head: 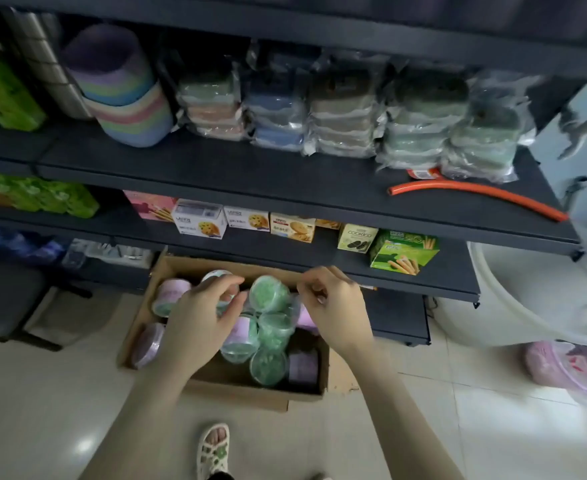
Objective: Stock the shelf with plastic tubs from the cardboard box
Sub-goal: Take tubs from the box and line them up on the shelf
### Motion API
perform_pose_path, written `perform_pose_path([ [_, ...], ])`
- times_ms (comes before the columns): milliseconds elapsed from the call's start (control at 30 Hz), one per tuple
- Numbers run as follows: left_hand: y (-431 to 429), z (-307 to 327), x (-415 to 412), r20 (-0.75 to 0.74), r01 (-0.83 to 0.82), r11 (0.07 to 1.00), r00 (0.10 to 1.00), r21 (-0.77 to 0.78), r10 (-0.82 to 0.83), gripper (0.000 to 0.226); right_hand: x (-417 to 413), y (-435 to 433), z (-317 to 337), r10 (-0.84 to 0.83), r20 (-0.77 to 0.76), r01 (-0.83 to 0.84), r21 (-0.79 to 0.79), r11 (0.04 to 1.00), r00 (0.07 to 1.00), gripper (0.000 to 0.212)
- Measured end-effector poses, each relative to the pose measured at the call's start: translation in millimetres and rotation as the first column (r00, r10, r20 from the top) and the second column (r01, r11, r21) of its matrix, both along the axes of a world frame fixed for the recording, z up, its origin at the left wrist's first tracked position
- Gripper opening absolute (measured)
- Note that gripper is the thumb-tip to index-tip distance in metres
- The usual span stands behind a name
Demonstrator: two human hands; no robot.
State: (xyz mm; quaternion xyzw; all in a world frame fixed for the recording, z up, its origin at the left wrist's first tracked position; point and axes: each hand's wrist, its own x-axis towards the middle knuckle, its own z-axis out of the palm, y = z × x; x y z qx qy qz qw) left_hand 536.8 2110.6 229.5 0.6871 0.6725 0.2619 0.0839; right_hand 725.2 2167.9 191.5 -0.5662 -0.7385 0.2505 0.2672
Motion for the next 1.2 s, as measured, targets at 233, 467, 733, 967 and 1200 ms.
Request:
perform_pose_path([
  [233, 24, -116, -110, 0.166, -0.05, 0.979, 0.983, -0.199, 0.084, 0.019, -106, 8, -97, -0.086, 0.063, 0.099, -0.238, 0.966, 0.994, 0.02],
  [467, 44, -238, -159, 0.316, -0.036, 0.89, 0.928, -0.454, 0.199, 0.019, -168, 21, -205, -0.188, 0.072, 0.202, -0.364, 0.909, 0.979, 0.017],
  [733, 62, -332, -137, 0.378, -0.008, 0.854, 0.894, -0.521, 0.239, 0.021, -164, 37, -292, -0.347, 0.116, 0.361, -0.45, 0.817, 0.931, 0.023],
  [967, 78, -380, -96, 0.342, -0.031, 0.817, 0.898, -0.576, 0.276, 0.032, -100, 46, -335, -0.434, 0.292, 0.52, -0.375, 0.768, 0.852, 0.06],
  [1200, 107, -393, -30, 0.376, 0.069, 0.896, 0.92, -0.438, 0.113, 0.02, -67, 63, -363, -0.603, 0.241, 0.646, -0.37, 0.668, 0.761, 0.082],
])
